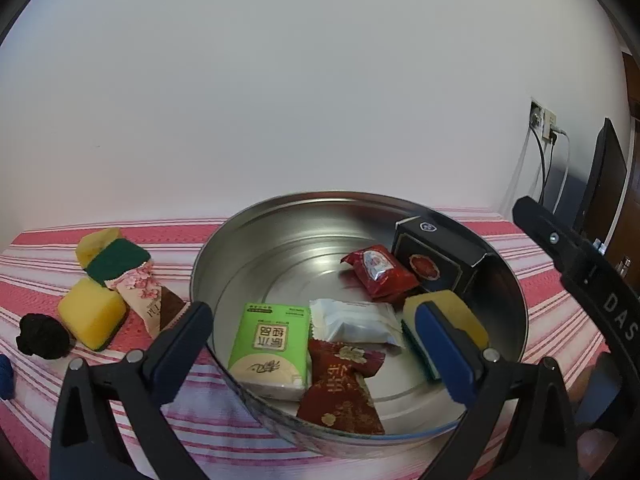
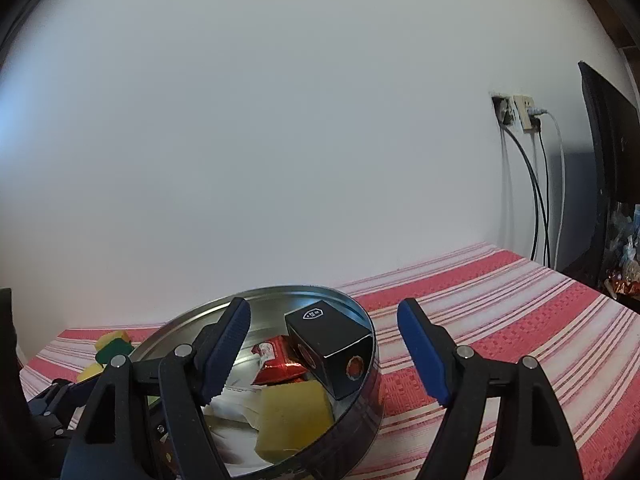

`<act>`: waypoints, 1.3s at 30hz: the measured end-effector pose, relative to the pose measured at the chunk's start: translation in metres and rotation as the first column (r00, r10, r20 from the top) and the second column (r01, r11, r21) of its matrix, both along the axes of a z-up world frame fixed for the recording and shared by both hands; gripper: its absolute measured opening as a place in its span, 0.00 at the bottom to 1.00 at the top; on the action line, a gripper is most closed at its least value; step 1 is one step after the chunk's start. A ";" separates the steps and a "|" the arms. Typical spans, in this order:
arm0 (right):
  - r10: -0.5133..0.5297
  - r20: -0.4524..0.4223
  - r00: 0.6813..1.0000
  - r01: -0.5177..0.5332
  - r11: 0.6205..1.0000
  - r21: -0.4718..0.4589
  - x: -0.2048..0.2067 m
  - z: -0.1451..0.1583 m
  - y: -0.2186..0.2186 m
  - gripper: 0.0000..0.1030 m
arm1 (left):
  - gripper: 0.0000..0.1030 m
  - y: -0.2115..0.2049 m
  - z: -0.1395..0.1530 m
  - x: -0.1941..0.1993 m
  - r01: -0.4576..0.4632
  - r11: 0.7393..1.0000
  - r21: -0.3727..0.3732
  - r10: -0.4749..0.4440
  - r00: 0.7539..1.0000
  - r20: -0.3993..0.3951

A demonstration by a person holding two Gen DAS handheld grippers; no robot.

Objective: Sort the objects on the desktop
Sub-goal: 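Release the candy bag into the bowl with the right tool while the left tool drops the packet in, then move both tools back from the bowl toward the black ball and blue knitted item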

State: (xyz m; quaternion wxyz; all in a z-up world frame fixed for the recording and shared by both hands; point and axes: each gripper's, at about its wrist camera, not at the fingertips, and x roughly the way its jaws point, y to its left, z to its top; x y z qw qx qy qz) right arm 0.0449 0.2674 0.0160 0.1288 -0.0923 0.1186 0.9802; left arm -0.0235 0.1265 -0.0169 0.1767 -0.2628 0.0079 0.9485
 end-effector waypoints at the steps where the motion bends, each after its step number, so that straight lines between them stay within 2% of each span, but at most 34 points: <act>1: 0.000 -0.006 1.000 0.000 1.000 0.008 0.001 0.001 -0.002 0.76 | 0.99 -0.001 0.000 0.000 -0.006 1.000 -0.001 0.006 1.000 -0.001; 6: -0.012 -0.040 0.999 0.014 0.999 0.043 0.010 0.003 -0.011 0.76 | 0.99 -0.009 0.000 -0.001 -0.030 1.000 0.000 0.030 1.000 -0.009; 15: -0.011 -0.125 0.992 0.020 0.997 0.077 0.029 0.009 -0.032 0.76 | 0.99 -0.031 0.003 0.007 -0.092 0.995 -0.024 0.090 0.993 -0.077; 17: -0.005 -0.147 0.989 0.017 0.996 0.085 0.034 0.010 -0.038 0.80 | 0.99 -0.043 0.003 0.007 -0.111 0.994 -0.015 0.110 0.991 -0.078; 18: -0.003 -0.156 0.988 0.017 0.996 0.089 0.037 0.010 -0.042 0.87 | 0.99 -0.049 0.003 0.007 -0.122 0.993 -0.010 0.121 0.990 -0.075; 19: 0.001 -0.167 0.986 0.015 0.995 0.094 0.039 0.010 -0.046 0.89 | 0.99 -0.054 0.003 0.007 -0.131 0.991 -0.005 0.130 0.989 -0.072; 23: 0.023 -0.203 0.979 0.001 0.993 0.116 0.048 0.012 -0.064 0.89 | 0.99 -0.077 0.001 0.005 -0.179 0.984 0.009 0.179 0.982 -0.059; 27: 0.064 -0.197 0.978 -0.036 0.989 0.140 0.049 0.014 -0.085 0.89 | 0.99 -0.098 0.001 0.005 -0.213 0.977 0.022 0.214 0.976 -0.050; 39: 0.212 -0.143 0.967 -0.195 0.973 0.122 0.037 0.010 -0.152 0.89 | 0.99 -0.158 -0.002 0.007 -0.297 0.955 0.014 0.298 0.954 -0.044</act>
